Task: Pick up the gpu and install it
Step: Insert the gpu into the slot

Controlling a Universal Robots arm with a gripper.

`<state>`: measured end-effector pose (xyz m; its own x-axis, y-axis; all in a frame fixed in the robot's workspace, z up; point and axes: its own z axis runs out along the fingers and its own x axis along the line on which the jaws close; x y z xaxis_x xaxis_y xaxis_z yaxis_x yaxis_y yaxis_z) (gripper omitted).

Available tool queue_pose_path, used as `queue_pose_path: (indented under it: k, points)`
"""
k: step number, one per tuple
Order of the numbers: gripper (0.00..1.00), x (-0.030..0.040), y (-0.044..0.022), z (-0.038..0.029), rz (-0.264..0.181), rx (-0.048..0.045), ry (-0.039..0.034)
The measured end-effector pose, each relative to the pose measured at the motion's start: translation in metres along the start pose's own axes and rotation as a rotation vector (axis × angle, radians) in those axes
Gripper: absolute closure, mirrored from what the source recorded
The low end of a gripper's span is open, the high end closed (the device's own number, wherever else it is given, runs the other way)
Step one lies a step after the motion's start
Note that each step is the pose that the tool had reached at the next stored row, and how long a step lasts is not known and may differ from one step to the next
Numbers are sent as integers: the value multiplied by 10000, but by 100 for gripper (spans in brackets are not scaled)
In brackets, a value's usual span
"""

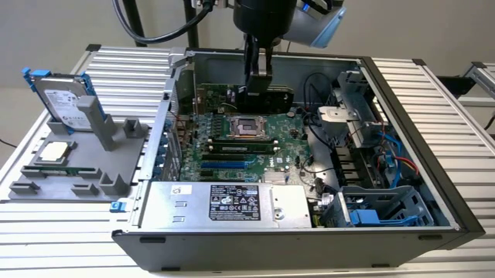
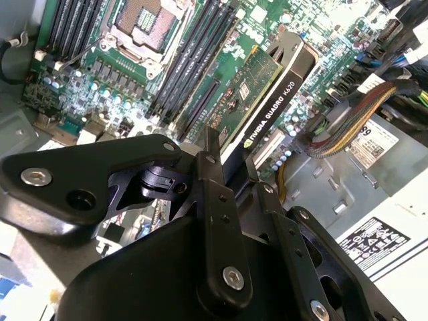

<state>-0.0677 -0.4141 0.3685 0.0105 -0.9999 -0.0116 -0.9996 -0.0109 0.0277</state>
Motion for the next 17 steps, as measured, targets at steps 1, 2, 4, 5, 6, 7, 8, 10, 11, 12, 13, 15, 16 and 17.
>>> queue_pose_path:
  k: [1, 2, 4, 5, 6, 7, 8, 10, 11, 12, 13, 15, 16, 17]
  points:
    - [100, 0, 0, 2, 0, -1, 2]
    - [100, 0, 0, 4, 0, -1, 3]
    - [100, 0, 0, 9, 0, -1, 5]
    - [100, 0, 0, 11, 1, -1, 6]
    - [100, 0, 0, 14, 0, -1, 7]
    - [100, 0, 0, 16, 0, -1, 7]
    - [100, 0, 0, 19, 0, -1, 8]
    - [100, 0, 0, 23, 1, -1, 10]
    - [100, 0, 0, 25, 1, -1, 11]
    - [100, 0, -1, 27, 1, -1, 12]
    - [100, 0, -1, 29, 1, -1, 13]
    - [100, 1, -1, 34, 1, -1, 16]
    - [100, 0, -1, 36, 0, -1, 17]
    - [100, 1, -1, 38, 1, -1, 18]
